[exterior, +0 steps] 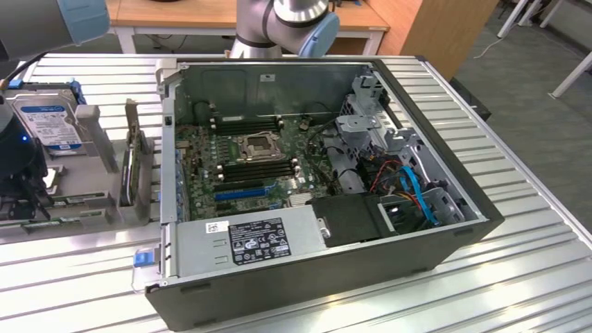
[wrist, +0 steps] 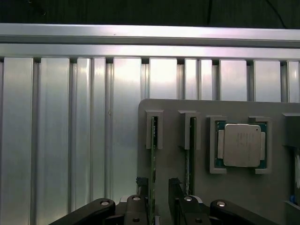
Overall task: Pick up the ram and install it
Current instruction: 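Pick up the ram and move it above insertion slot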
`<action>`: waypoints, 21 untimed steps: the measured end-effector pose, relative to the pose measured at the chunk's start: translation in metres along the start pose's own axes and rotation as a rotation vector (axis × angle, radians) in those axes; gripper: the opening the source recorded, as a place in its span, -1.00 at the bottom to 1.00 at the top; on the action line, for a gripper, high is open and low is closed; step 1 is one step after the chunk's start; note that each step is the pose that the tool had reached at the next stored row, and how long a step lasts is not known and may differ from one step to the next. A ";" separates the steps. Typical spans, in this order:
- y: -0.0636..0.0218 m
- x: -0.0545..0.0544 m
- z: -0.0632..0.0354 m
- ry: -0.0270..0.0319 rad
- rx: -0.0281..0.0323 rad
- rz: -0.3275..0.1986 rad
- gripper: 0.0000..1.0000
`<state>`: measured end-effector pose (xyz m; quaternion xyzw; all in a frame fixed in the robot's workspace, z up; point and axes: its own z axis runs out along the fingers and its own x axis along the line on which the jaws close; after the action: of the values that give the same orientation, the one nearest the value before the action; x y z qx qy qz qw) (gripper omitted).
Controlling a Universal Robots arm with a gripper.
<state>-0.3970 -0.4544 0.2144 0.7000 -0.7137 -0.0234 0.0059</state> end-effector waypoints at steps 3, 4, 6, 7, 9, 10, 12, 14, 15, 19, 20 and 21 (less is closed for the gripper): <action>-0.0001 0.001 0.0001 -0.0002 0.0002 0.000 -0.38; -0.0001 0.001 0.0001 -0.0002 0.0002 0.000 -0.38; -0.0001 0.003 0.0000 0.0000 0.0001 0.000 -0.38; -0.0001 0.003 0.0000 -0.0001 0.0001 0.000 -0.38; 0.0000 0.004 -0.0001 0.0000 0.0000 0.000 -0.38; -0.0001 0.004 0.0000 -0.0001 0.0001 0.000 -0.38; -0.0001 0.004 -0.0001 -0.0001 0.0000 0.000 -0.38; -0.0001 0.004 0.0008 -0.0003 0.0004 0.000 -0.38; -0.0001 0.004 0.0016 -0.0002 0.0002 0.000 -0.38; -0.0003 0.004 0.0053 -0.0001 0.0001 0.000 -0.38; -0.0003 0.004 0.0062 -0.0001 0.0001 0.000 -0.38; -0.0004 0.004 0.0071 -0.0001 0.0000 0.000 -0.38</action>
<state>-0.3969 -0.4581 0.2072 0.7000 -0.7137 -0.0235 0.0059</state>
